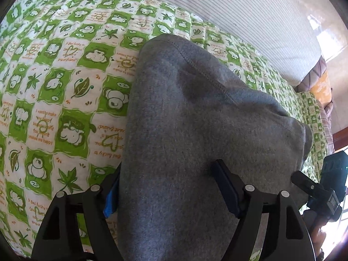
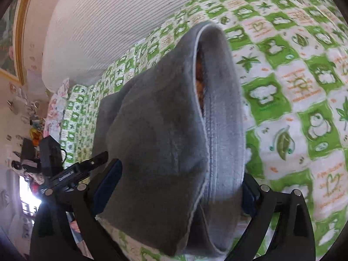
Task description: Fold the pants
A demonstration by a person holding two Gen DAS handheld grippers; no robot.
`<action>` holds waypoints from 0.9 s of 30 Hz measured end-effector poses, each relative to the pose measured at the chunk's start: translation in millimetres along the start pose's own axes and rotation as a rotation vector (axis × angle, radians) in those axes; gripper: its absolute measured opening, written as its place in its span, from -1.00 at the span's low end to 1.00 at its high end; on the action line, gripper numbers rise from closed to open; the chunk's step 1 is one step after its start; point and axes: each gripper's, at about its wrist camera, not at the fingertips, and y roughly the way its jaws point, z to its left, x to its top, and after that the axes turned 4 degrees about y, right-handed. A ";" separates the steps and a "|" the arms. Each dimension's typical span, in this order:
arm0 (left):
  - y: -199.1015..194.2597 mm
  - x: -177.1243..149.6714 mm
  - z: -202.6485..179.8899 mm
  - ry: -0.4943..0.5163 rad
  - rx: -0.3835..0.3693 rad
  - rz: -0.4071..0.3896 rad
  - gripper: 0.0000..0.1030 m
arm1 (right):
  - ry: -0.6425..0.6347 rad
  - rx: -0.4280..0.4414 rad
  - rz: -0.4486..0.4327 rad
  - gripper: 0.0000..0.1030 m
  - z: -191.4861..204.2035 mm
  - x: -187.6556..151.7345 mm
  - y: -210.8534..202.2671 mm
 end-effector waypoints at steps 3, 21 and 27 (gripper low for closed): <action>3.2 1.1 -0.8 0.002 -0.002 0.002 0.54 | -0.029 -0.019 -0.034 0.87 4.2 0.8 5.7; 3.0 -4.2 -11.2 0.084 0.055 -0.043 0.34 | -0.066 -0.018 -0.039 0.96 5.7 2.3 11.4; -3.1 -8.6 -14.7 0.104 0.085 -0.059 0.05 | -0.110 -0.068 -0.030 0.69 12.3 0.4 13.1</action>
